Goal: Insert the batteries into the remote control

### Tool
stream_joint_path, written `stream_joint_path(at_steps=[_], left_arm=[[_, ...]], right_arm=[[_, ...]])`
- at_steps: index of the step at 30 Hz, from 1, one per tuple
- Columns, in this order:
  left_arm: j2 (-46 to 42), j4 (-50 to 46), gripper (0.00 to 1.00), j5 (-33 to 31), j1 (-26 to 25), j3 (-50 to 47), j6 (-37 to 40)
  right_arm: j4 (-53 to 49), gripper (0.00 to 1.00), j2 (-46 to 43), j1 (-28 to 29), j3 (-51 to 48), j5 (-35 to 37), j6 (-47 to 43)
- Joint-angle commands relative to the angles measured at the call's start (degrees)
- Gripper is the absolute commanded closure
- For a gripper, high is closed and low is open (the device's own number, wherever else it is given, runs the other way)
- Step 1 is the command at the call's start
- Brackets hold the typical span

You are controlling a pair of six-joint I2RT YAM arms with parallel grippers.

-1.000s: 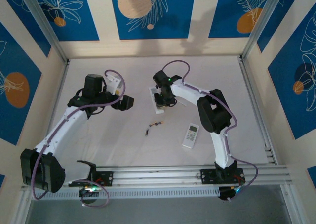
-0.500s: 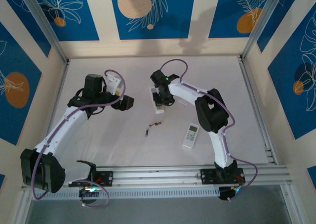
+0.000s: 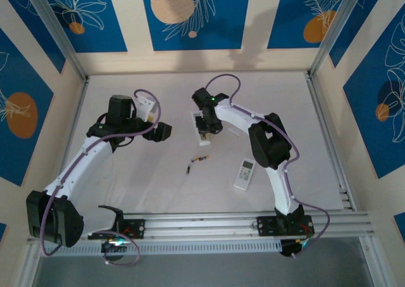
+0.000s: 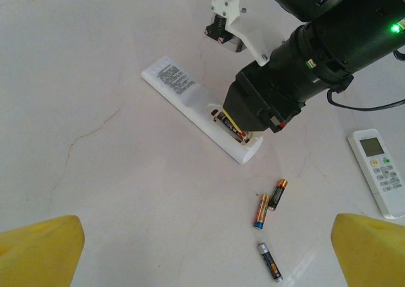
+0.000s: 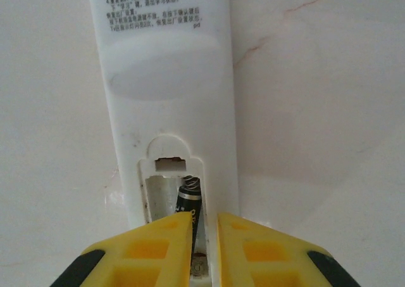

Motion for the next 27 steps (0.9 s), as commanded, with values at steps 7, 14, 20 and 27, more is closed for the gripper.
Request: stream_joint_path(at_steps=[7, 14, 20, 27], left_arm=[[-0.4, 0.0, 0.00, -0.1, -0.6, 1.0, 1.2], [-0.4, 0.0, 0.00, -0.3, -0.6, 1.0, 1.2], [-0.3, 0.0, 0.00, 0.0, -0.7, 1.0, 1.0], [-0.3, 0.1, 0.00, -0.1, -0.6, 1.0, 1.0]], right_arm=[[-1.4, 0.79, -2.2, 0.5, 1.1, -0.5, 1.7], [-2.0, 0.78, -4.0, 1.8, -0.4, -0.8, 1.5], [-1.0, 0.76, -7.6, 1.9, -4.7, -1.6, 2.4], [0.3, 0.74, -7.2, 2.6, -6.4, -2.9, 3.4]])
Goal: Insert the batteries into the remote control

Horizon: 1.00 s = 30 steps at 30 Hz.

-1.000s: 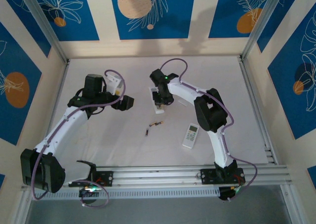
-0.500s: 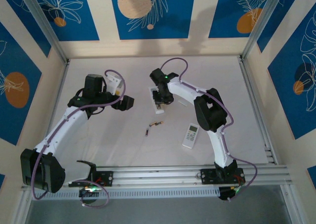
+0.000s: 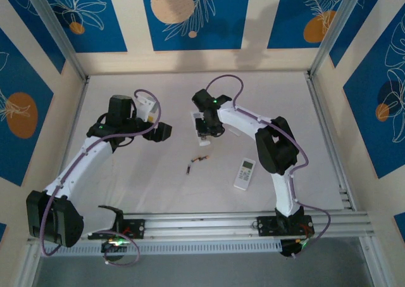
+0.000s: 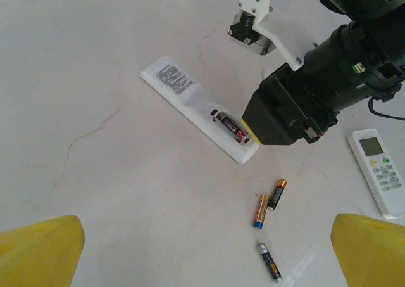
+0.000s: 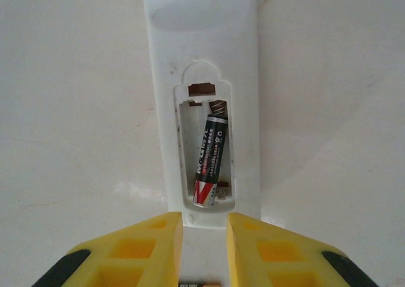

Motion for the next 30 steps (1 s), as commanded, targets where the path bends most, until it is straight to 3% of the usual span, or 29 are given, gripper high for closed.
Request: stream_joint_path(at_steps=[1, 30], left_arm=[[-0.3, 0.1, 0.00, -0.1, -0.6, 1.0, 1.0], [-0.4, 0.0, 0.00, 0.2, -0.7, 1.0, 1.4]], right_arm=[[0.3, 0.74, -0.2, 0.6, -0.8, -1.6, 1.4], [-1.3, 0.79, 6.1, 0.7, 1.7, 4.3, -1.2]])
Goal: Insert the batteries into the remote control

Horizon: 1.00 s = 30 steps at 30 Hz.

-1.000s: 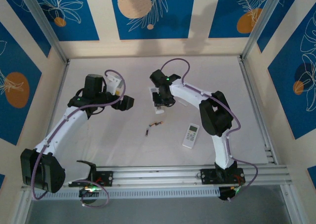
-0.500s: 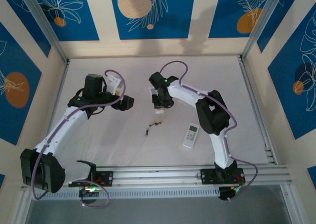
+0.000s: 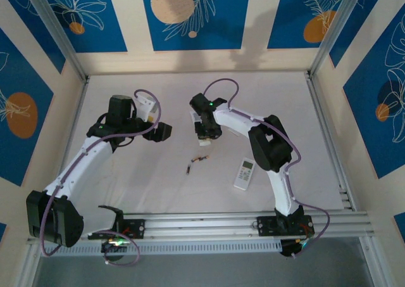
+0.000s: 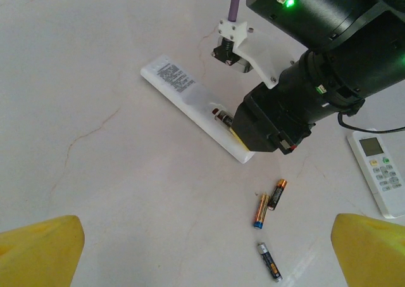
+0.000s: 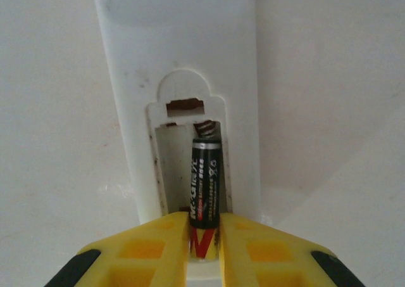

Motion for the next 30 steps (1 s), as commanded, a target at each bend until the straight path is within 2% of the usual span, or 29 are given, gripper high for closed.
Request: stream_joint_path(at_steps=[1, 4, 9, 30], left_arm=[[-0.4, 0.0, 0.00, 0.3, -0.7, 1.0, 1.4], [-0.4, -0.1, 0.00, 0.3, -0.7, 1.0, 1.4], [-0.4, -0.1, 0.00, 0.2, -0.7, 1.0, 1.4], [-0.5, -0.1, 0.00, 0.0, -0.7, 1.1, 1.4]], right_arm=[[-2.1, 0.79, 1.7, 0.4, 1.1, 1.9, -1.0], [-2.5, 0.75, 1.4, 0.4, 1.6, 1.7, -1.4], [-3.5, 0.74, 0.3, 0.3, 3.0, 2.4, -1.7], [-3.0, 0.82, 2.1, 0.0, 2.7, 2.2, -2.1]])
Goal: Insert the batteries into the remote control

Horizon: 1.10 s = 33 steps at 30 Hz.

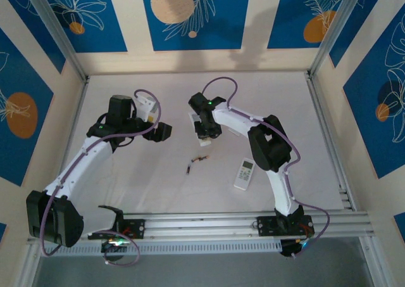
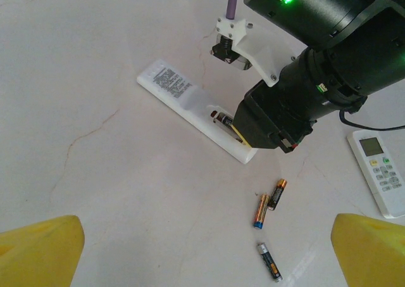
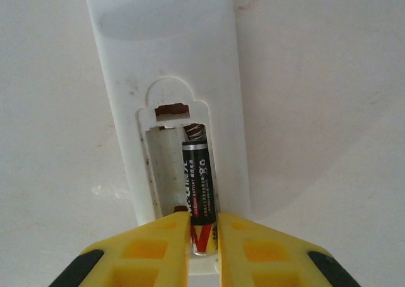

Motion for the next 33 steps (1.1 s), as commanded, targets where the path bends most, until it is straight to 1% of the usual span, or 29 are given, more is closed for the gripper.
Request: stream_joint_path(at_steps=[1, 5, 6, 8, 11, 15, 23, 26, 33], left_arm=[[-0.5, -0.1, 0.00, 0.0, -0.7, 1.1, 1.4], [-0.4, -0.1, 0.00, 0.1, -0.7, 1.0, 1.3], [-0.3, 0.0, 0.00, 0.1, -0.7, 1.0, 1.4], [-0.3, 0.0, 0.00, 0.2, -0.7, 1.0, 1.2], [-0.3, 0.1, 0.00, 0.2, -0.7, 1.1, 1.2], [-0.3, 0.0, 0.00, 0.4, -0.7, 1.0, 1.1], [-0.2, 0.0, 0.00, 0.2, -0.7, 1.1, 1.1], [-0.2, 0.1, 0.00, 0.4, -0.8, 1.0, 1.1], [-0.2, -0.1, 0.00, 0.0, -0.8, 1.0, 1.2]], right_arm=[[-0.8, 0.83, 1.8, -0.2, 0.6, 0.5, -0.7], [-0.8, 0.85, 2.4, -0.1, 0.5, 0.9, -2.1], [-0.8, 0.88, 2.6, -0.1, 0.5, 1.0, -2.5], [-0.7, 0.89, 3.0, 0.0, 0.4, 1.9, -3.4], [-0.3, 0.90, 3.7, 0.3, 0.3, 4.3, -5.4], [1.6, 0.91, 4.1, 0.7, -0.6, 5.7, -8.0], [1.3, 0.93, 6.1, 1.2, -0.3, 5.0, -7.9], [-0.1, 0.92, 5.0, 1.2, 1.0, 5.6, -7.6], [-2.1, 0.82, -1.6, 0.9, 4.3, 5.6, -7.1]])
